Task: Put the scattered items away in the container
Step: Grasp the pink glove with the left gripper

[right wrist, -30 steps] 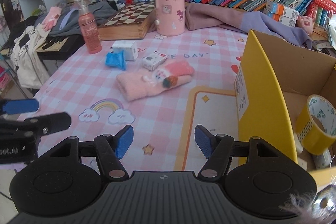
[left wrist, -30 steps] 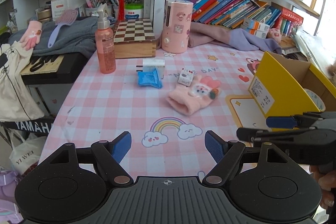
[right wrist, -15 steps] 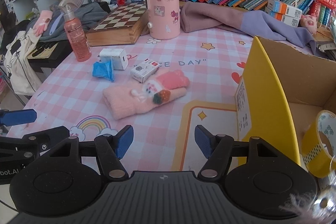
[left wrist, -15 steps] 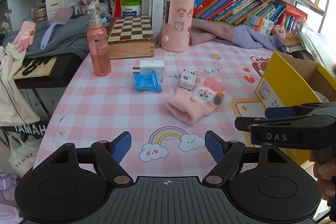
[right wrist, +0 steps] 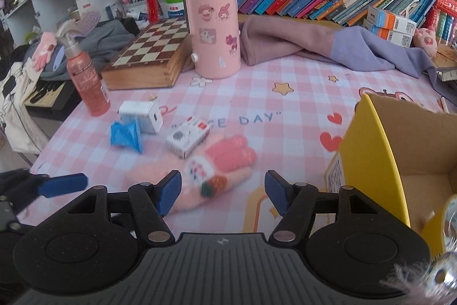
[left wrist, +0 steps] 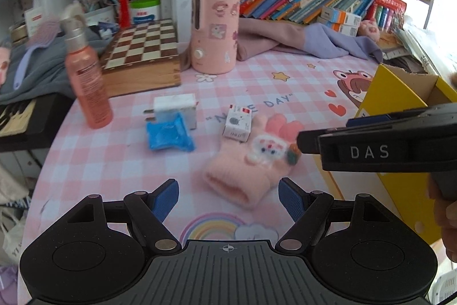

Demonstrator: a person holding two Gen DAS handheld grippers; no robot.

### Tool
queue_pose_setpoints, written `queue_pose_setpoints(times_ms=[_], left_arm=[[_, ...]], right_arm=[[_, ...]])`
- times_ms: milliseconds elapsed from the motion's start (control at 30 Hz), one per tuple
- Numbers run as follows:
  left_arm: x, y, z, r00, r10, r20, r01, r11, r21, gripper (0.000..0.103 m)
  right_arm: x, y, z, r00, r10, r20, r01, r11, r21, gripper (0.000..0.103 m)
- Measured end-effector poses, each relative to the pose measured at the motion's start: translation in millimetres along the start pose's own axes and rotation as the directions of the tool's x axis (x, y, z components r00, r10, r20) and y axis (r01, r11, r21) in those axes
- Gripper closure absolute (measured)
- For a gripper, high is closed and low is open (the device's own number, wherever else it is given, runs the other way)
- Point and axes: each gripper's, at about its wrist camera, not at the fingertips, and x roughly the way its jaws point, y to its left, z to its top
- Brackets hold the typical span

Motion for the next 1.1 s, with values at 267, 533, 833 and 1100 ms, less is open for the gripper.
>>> queue_pose_setpoints(times_ms=[267,533,833,1100], left_arm=[[34.1,1.3,4.8,0.999,-0.021,-0.044,0.023,0.999,0.031,0.024],[47.6,-7.4,-1.2,0.997,-0.053,-0.061,0.058,0.996,0.074,0.046],[8.0,3.3,-18.5,0.987,-0.125,-0.104,0.131,0.990,0.060,0.082],[-37.7,38.4,-40.2,0.992,-0.083,-0.097,0.069,0.988,-0.140,0.082]], right_arm=[[16.1,-0.8,14.9,1.000,0.011,-0.006,-0.010,1.000,0.017,0.039],[24.7,-0.5,18.8,1.000,0.012,-0.023,-0.011,1.000,0.023,0.039],[31.0,2.1,22.1,0.999,0.027,-0.030,-0.026,0.999,0.026,0.039],[49.3,16.8,19.3,0.995,0.054,-0.080,-0.054,0.998,0.014,0.039]])
